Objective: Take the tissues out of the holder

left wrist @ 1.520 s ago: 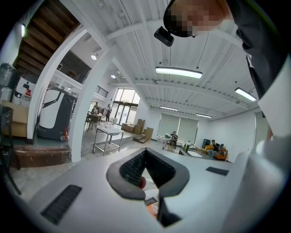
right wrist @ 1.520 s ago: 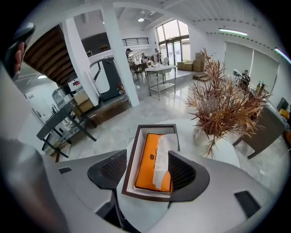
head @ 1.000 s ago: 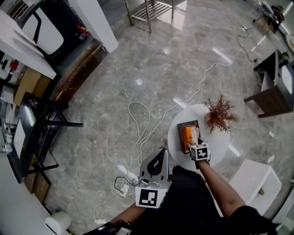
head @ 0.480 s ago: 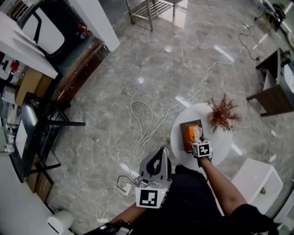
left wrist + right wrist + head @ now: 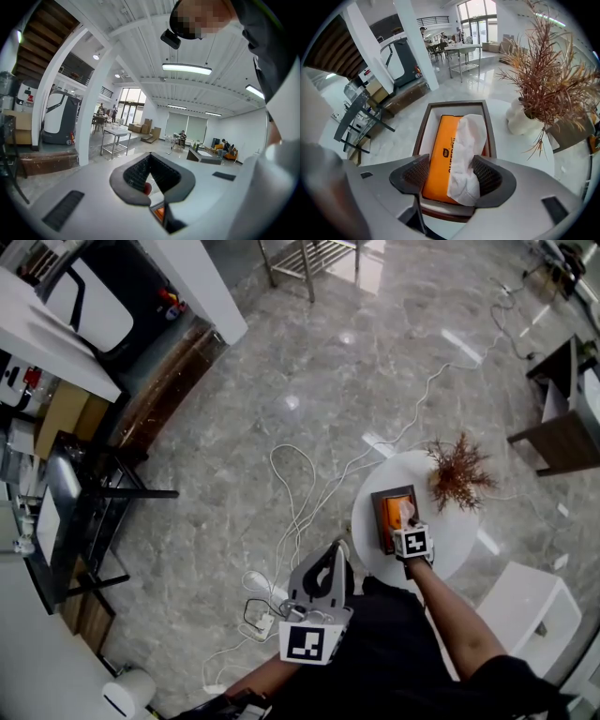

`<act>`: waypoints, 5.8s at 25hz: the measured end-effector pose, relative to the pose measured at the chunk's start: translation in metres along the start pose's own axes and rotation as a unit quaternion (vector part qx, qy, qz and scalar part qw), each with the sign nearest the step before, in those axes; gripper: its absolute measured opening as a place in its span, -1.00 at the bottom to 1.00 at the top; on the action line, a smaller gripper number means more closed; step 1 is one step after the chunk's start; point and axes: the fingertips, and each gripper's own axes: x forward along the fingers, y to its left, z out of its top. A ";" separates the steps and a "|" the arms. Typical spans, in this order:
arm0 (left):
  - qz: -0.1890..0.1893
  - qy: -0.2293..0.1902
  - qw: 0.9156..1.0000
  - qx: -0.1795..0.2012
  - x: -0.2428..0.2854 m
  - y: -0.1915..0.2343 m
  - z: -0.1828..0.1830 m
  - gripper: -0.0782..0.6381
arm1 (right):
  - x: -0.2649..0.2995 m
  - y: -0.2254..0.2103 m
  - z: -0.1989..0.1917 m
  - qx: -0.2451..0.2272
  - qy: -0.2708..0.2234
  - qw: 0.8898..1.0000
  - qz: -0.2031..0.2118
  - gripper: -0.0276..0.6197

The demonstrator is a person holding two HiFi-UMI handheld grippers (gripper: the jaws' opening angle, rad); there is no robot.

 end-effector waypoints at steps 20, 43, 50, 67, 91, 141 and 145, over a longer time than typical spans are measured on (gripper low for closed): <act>0.025 0.010 1.000 -0.014 0.006 0.007 -0.005 -0.78 | 0.018 0.008 -0.002 0.024 0.025 0.999 0.012 -0.04; 0.022 -0.010 1.000 -0.015 0.001 -0.008 0.002 -0.78 | -0.011 0.011 0.007 -0.015 -0.035 0.999 0.027 -0.80; 0.017 -0.015 1.000 -0.011 -0.003 -0.014 0.004 -0.78 | -0.022 0.011 0.010 -0.026 -0.046 0.998 0.021 -0.81; -0.014 -0.032 0.999 0.004 -0.016 -0.036 0.012 -0.78 | -0.056 0.015 0.012 -0.014 -0.069 0.998 0.006 -0.82; -0.079 -0.008 0.996 -0.047 0.012 -0.057 -0.022 -0.78 | -0.108 0.016 0.012 0.004 -0.095 0.995 -0.004 -0.82; -0.016 -0.024 1.000 -0.010 0.045 -0.203 -0.027 -0.78 | -0.130 -0.094 -0.044 -0.021 -0.080 0.992 0.095 -0.82; -0.007 -0.028 1.000 -0.009 0.046 -0.210 -0.030 -0.78 | -0.129 -0.103 -0.045 -0.027 -0.081 0.992 0.095 -0.82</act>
